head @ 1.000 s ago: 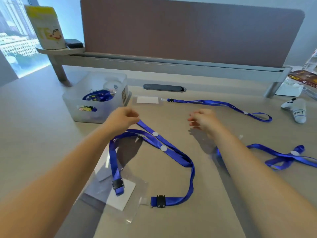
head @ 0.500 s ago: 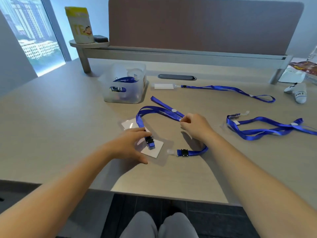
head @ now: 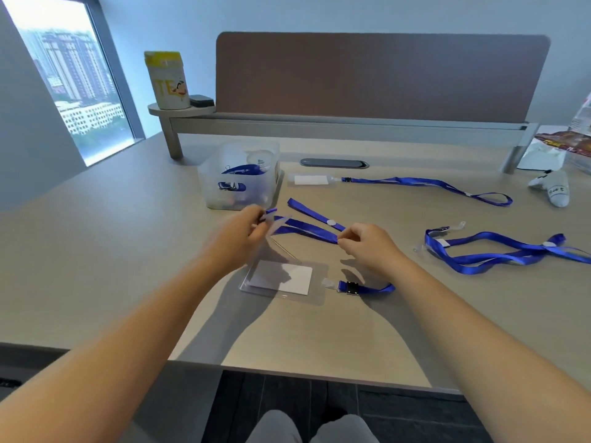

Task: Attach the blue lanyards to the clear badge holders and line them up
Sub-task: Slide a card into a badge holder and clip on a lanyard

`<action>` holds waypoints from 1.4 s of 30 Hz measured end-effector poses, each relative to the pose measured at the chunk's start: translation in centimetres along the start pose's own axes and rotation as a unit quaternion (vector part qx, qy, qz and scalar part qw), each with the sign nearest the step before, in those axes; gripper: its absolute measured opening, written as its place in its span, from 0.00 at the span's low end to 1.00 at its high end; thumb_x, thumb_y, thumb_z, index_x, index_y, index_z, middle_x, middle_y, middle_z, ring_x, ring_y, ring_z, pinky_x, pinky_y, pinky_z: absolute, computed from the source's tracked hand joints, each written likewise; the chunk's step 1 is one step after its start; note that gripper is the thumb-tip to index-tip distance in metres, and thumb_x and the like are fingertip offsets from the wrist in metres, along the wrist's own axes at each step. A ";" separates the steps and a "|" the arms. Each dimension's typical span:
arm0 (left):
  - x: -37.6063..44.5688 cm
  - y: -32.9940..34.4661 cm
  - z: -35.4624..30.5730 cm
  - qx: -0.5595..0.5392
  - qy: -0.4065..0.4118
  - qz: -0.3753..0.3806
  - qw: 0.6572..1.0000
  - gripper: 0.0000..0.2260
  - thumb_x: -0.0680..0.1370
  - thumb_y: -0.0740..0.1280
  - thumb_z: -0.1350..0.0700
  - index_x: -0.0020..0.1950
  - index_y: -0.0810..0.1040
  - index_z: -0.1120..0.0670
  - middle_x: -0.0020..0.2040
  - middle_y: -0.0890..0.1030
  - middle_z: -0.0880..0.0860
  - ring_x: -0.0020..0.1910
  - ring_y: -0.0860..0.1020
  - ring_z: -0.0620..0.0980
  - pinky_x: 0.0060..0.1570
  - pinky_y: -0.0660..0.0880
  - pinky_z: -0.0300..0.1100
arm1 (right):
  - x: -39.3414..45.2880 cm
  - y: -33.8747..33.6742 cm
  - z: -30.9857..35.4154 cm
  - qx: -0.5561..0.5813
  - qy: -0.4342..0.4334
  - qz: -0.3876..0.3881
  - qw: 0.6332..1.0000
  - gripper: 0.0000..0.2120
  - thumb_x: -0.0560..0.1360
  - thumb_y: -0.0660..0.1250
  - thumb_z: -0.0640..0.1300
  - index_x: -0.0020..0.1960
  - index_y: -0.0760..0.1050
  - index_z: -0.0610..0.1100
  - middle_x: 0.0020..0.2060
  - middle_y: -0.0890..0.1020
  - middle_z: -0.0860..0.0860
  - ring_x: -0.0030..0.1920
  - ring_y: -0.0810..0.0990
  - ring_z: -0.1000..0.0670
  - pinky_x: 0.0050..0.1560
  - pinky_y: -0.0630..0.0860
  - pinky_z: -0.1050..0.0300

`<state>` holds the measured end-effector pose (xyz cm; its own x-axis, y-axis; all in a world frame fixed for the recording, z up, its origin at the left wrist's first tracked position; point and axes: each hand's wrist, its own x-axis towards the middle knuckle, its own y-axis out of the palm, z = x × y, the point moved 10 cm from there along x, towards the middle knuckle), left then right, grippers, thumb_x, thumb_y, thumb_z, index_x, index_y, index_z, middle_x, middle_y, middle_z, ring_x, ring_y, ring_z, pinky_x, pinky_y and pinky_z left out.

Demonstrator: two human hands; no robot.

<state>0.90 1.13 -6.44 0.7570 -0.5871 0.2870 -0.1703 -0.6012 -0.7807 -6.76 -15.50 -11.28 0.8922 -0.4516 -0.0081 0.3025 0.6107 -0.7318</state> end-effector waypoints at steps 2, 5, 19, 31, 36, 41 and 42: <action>1.2 -2.3 0.1 -0.061 -0.021 -0.063 0.996 0.08 0.79 0.55 0.57 0.47 0.70 0.58 0.43 0.74 0.53 0.40 0.72 0.49 0.38 0.69 0.34 | 0.0 -0.5 1.1 0.008 -0.020 -0.009 1.000 0.13 0.78 0.58 0.41 0.59 0.74 0.39 0.55 0.79 0.44 0.49 0.72 0.52 0.49 0.69 0.59; 2.5 -4.4 -0.1 -0.168 -0.053 -0.102 0.979 0.08 0.80 0.54 0.56 0.48 0.70 0.58 0.47 0.74 0.57 0.47 0.73 0.56 0.51 0.74 0.52 | -0.2 -1.0 2.5 0.028 -0.041 -0.018 0.999 0.13 0.78 0.58 0.41 0.60 0.74 0.39 0.56 0.79 0.44 0.49 0.73 0.53 0.49 0.69 0.59; 3.0 -1.6 -2.0 -0.461 -0.172 -0.013 0.870 0.06 0.76 0.62 0.56 0.51 0.70 0.56 0.43 0.76 0.51 0.39 0.77 0.50 0.36 0.77 0.39 | -1.7 -1.7 6.0 0.290 -0.067 0.047 0.954 0.05 0.76 0.62 0.39 0.44 0.76 0.41 0.34 0.77 0.52 0.29 0.78 0.60 0.27 0.74 0.73; 3.2 -1.8 -4.6 -0.193 -0.039 0.035 0.980 0.03 0.75 0.62 0.62 0.46 0.72 0.55 0.50 0.77 0.54 0.49 0.74 0.51 0.46 0.71 0.40 | -1.8 -1.7 5.8 0.205 -0.055 0.029 0.977 0.07 0.75 0.65 0.40 0.52 0.72 0.43 0.49 0.77 0.47 0.47 0.76 0.51 0.48 0.75 0.59; 2.7 -0.9 -6.9 -0.061 0.025 0.154 0.986 0.05 0.76 0.61 0.64 0.45 0.71 0.54 0.46 0.76 0.51 0.43 0.75 0.47 0.49 0.71 0.36 | -1.4 -2.8 6.7 0.250 -0.089 0.017 0.964 0.23 0.76 0.56 0.31 0.69 0.64 0.43 0.64 0.72 0.46 0.58 0.71 0.51 0.59 0.70 0.56; 2.5 -0.1 -6.3 -0.052 0.002 0.202 0.978 0.11 0.74 0.65 0.61 0.38 0.67 0.47 0.37 0.75 0.48 0.37 0.72 0.44 0.39 0.70 0.32 | -1.9 0.9 6.6 0.382 -0.012 0.155 0.911 0.20 0.65 0.58 0.38 0.56 0.72 0.44 0.57 0.74 0.46 0.60 0.71 0.45 0.65 0.63 0.50; 2.5 -0.1 -6.1 -0.054 -0.005 0.204 0.977 0.11 0.74 0.66 0.60 0.38 0.67 0.47 0.37 0.74 0.48 0.37 0.72 0.45 0.39 0.70 0.33 | -2.1 1.4 6.6 0.404 -0.003 0.172 0.899 0.19 0.63 0.58 0.39 0.52 0.74 0.44 0.56 0.75 0.45 0.60 0.71 0.45 0.66 0.63 0.48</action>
<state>-1.02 -3.62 -2.29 0.6175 -0.7855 -0.0414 -0.5247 -0.3721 -0.7656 -5.97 -9.40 -7.74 0.9805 -0.1445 -0.1329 0.1518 0.9873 0.0468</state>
